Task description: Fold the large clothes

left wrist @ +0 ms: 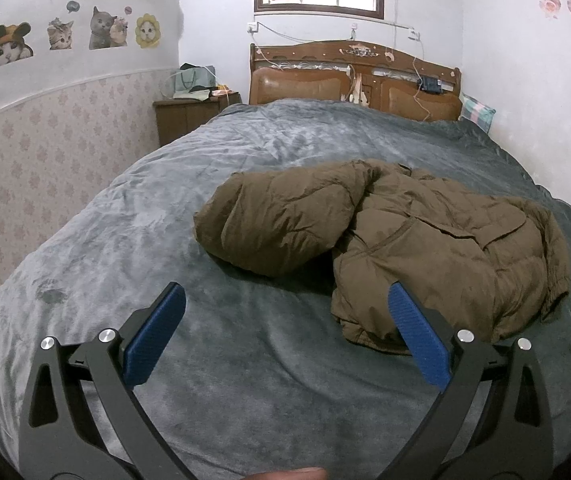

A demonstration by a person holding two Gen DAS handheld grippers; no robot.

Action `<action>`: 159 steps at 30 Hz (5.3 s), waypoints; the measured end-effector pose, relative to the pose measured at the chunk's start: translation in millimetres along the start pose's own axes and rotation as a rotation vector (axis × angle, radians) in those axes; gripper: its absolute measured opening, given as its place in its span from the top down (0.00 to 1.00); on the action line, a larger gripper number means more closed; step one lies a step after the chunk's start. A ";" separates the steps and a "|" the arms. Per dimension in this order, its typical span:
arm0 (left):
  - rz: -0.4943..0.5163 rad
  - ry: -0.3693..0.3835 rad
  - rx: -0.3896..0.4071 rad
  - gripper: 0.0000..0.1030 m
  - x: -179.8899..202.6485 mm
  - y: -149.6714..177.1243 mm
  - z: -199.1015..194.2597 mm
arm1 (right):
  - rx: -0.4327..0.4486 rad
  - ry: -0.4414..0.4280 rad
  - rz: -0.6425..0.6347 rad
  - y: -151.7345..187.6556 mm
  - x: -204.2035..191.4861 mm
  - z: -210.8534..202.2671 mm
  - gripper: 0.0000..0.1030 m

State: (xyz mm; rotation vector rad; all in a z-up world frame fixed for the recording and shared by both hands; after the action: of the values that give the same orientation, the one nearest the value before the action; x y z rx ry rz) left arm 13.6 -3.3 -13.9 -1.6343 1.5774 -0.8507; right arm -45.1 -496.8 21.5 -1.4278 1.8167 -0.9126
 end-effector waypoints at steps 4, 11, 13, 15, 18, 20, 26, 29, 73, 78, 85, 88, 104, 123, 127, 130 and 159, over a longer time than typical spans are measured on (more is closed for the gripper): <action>-0.001 0.000 0.000 0.03 0.0 0.0 -0.1 | 0.000 -0.001 0.000 0.0 -0.1 -0.1 0.02; -0.001 0.001 -0.001 0.03 -0.2 0.2 0.3 | -0.004 -0.001 0.000 0.1 0.0 0.2 0.02; 0.001 0.002 -0.002 0.03 0.4 0.7 0.2 | -0.003 -0.001 -0.001 0.0 -0.4 0.1 0.02; 0.000 0.001 -0.002 0.03 0.4 0.6 0.5 | -0.003 -0.001 -0.001 0.2 -0.3 0.2 0.02; 0.001 0.001 -0.003 0.03 0.8 0.8 0.1 | -0.004 -0.002 -0.001 0.1 -0.4 0.3 0.02; 0.001 0.001 -0.003 0.03 1.0 0.8 0.4 | -0.003 -0.001 0.000 0.4 -0.3 0.2 0.02; 0.002 0.001 -0.005 0.03 1.2 1.2 0.9 | -0.005 -0.003 -0.001 0.1 -0.4 0.6 0.02; 0.001 0.000 -0.007 0.03 1.2 1.6 1.3 | -0.005 -0.002 -0.001 -0.1 -0.6 0.4 0.02; 0.011 -0.003 -0.013 0.03 1.1 -0.9 4.6 | -0.007 0.000 -0.001 5.1 0.0 5.8 0.02; 0.015 0.000 -0.012 0.03 2.2 -0.7 4.2 | -0.007 0.002 0.000 4.9 -0.4 5.5 0.02; 0.020 0.001 -0.013 0.03 2.2 -0.5 4.7 | -0.006 0.000 0.001 7.0 -0.5 6.9 0.02; 0.021 0.004 -0.013 0.03 1.8 -0.5 4.3 | -0.006 0.000 0.000 7.8 -0.2 7.3 0.02; 0.031 0.006 -0.016 0.03 5.5 2.0 2.7 | -0.006 0.001 0.001 6.3 -0.7 7.4 0.02; 0.007 0.008 -0.051 0.03 8.9 6.4 12.8 | -0.008 0.007 0.001 12.5 1.7 15.0 0.02; -0.004 0.003 -0.106 0.03 14.4 7.0 31.2 | -0.075 0.014 0.037 21.3 12.5 34.4 0.02; 0.010 0.020 -0.142 0.03 27.5 7.3 44.0 | -0.084 0.021 0.054 19.3 19.2 36.2 0.02; 0.173 0.045 -0.401 0.70 148.6 33.7 187.8 | -0.260 -0.034 0.028 7.9 61.0 147.5 0.02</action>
State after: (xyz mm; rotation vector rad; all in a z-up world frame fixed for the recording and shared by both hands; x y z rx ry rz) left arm 159.8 -144.2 -145.3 -1.7216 1.9845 -0.5053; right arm 60.2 -574.3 -70.3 -1.5582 1.9805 -0.6518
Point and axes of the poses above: each gripper's, at about its wrist camera, not at the fingertips, and z roughly the way its jaws point, x to its right, y to its underside, the point moved 2 cm from there along z, roughly the way its jaws point, and after that the axes turned 4 degrees about -y, right-handed, at the moved point
